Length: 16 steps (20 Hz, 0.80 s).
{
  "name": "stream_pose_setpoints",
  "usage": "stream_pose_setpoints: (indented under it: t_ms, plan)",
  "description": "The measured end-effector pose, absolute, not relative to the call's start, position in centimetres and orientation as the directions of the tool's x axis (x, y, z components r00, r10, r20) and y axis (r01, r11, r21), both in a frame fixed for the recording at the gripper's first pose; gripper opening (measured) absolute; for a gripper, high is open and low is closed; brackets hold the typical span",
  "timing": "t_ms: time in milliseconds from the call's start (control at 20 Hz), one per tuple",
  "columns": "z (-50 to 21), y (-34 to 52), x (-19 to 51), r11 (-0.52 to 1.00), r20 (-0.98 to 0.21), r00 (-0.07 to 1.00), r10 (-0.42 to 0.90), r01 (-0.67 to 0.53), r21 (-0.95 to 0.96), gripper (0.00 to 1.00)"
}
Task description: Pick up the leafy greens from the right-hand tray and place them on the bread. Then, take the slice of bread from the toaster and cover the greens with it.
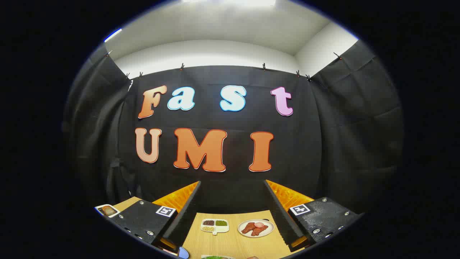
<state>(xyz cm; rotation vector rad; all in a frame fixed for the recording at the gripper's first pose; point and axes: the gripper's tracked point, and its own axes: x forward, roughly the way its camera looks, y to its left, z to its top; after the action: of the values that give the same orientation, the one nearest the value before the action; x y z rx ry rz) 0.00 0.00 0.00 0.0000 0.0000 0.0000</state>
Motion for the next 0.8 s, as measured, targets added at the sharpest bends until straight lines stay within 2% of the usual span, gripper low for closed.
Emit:
stream_pose_setpoints:
  t_ms: [300, 800]
  plan:
    - [0.9, 0.5, 0.1, 1.000, 0.010, 1.000, 0.005, -0.005, -0.005, 0.99]
    - [-1.1, 1.2, 0.1, 1.000, -0.050, 0.999, 0.020, -0.020, -0.006, 0.99]
